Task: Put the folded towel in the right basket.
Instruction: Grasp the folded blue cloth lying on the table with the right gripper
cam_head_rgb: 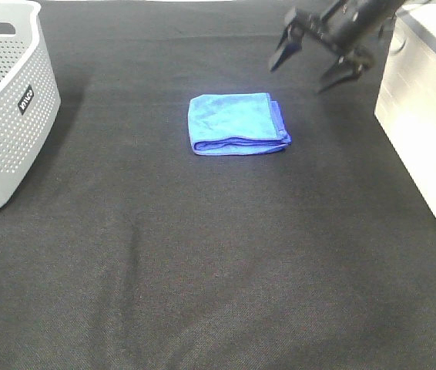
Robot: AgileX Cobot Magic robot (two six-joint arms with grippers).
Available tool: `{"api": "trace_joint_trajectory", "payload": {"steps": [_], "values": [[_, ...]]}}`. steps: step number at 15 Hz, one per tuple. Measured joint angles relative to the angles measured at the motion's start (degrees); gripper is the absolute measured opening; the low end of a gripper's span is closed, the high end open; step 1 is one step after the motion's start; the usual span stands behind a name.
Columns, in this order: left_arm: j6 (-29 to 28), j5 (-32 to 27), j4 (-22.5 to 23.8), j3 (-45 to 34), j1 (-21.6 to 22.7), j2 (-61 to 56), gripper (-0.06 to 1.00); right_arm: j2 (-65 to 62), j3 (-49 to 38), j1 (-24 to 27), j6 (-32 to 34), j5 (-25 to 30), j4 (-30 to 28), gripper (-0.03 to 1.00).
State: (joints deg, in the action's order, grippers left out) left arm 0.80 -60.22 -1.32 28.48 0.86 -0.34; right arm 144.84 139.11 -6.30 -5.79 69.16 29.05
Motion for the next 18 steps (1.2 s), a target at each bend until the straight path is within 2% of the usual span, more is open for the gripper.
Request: {"api": "trace_joint_trajectory", "payload": {"steps": [4, 8, 13, 18], "values": [[0.0, 0.0, 0.0, 0.0, 0.0, 0.0, 0.99, 5.4, 0.7, 0.0, 0.2, -2.4, 1.7, 0.96], [0.0, 0.0, 0.0, 0.0, 0.0, 0.0, 0.99, 8.4, 0.8, 0.0, -0.1, -11.6, 4.5, 0.95], [0.0, 0.0, 0.0, 0.0, 0.0, 0.0, 0.99, 11.7, 0.8, 0.0, -0.1, -17.5, 5.8, 0.93], [0.0, 0.0, 0.0, 0.0, 0.0, 0.0, 0.99, 13.5, 1.9, 0.1, -0.7, -16.8, 7.3, 0.93]]}}
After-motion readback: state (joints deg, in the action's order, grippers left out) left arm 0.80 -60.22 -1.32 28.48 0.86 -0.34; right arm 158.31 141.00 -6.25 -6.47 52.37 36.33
